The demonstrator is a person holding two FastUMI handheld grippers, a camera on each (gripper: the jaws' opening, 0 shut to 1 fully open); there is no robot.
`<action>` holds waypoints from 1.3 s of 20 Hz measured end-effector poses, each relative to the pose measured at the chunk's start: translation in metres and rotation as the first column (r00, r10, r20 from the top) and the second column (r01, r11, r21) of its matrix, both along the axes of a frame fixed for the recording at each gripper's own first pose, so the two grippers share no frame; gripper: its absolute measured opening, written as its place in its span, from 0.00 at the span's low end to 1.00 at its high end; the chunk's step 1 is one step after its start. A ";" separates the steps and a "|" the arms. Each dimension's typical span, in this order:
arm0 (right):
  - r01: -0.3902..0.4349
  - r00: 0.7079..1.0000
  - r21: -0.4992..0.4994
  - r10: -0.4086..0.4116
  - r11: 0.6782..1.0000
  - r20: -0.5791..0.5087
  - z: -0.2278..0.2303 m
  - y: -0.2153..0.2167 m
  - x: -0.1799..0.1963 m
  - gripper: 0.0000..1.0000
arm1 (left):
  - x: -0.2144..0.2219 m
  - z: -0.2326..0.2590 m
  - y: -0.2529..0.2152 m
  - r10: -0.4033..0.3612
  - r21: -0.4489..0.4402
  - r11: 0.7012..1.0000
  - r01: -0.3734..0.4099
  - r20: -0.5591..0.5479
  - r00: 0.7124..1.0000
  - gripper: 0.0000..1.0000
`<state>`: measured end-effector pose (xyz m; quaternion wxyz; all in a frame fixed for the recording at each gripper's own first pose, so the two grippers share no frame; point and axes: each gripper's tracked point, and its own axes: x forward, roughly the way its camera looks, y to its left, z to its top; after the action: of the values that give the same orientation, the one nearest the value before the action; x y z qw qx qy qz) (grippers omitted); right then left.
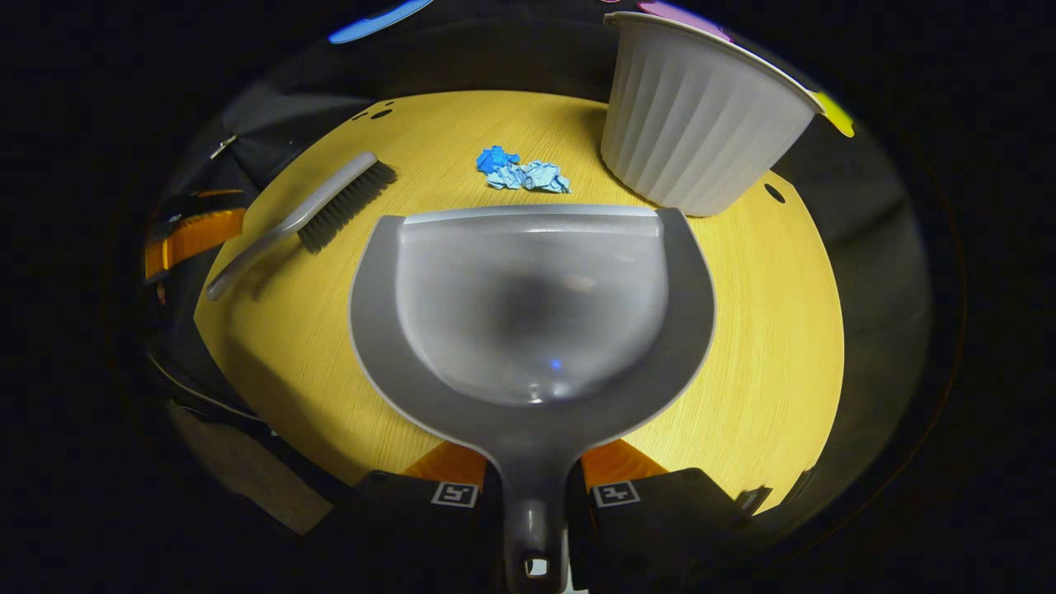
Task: Pick up the small broom and dustpan from the desktop, sweep the trash into the dustpan with the broom, and then empty the trash into the garbage bin.
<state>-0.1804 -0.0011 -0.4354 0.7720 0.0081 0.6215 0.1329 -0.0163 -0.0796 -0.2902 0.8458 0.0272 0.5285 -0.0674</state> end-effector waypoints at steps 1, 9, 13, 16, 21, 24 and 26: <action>-0.002 1.000 0.000 0.002 1.000 0.001 -0.001 -0.002 -0.001 0.35 | -0.004 -0.011 0.000 -0.006 0.016 1.000 0.007 -0.038 0.999 0.94; -0.015 1.000 -0.001 0.015 1.000 -0.001 -0.001 -0.009 -0.008 0.35 | -0.007 -0.072 0.011 0.044 0.093 0.995 -0.026 -0.196 0.980 0.92; -0.025 1.000 0.005 0.025 1.000 -0.002 -0.001 -0.012 -0.010 0.35 | -0.011 -0.090 0.008 0.063 0.092 0.995 -0.039 -0.266 0.962 0.86; -0.023 1.000 0.012 0.023 1.000 -0.003 -0.001 -0.014 -0.008 0.35 | -0.016 -0.098 0.010 0.080 0.116 0.992 -0.046 -0.303 0.950 0.81; -0.032 0.999 0.027 0.032 0.999 -0.012 -0.002 -0.017 -0.008 0.35 | -0.016 -0.100 0.010 0.098 0.136 0.989 -0.057 -0.311 0.945 0.74; -0.044 0.999 0.035 0.045 0.998 -0.025 -0.004 -0.014 -0.008 0.36 | -0.009 -0.097 0.012 0.140 0.142 0.985 -0.102 -0.288 0.947 0.46; -0.046 0.997 0.041 0.048 0.998 -0.064 -0.006 -0.013 -0.012 0.35 | -0.005 -0.098 0.013 0.135 0.152 0.984 -0.093 -0.295 0.946 0.31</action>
<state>-0.1925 -0.0142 -0.4417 0.7476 0.0130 0.6437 0.1629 -0.0208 -0.0670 -0.3884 0.7532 0.0434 0.6562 0.0146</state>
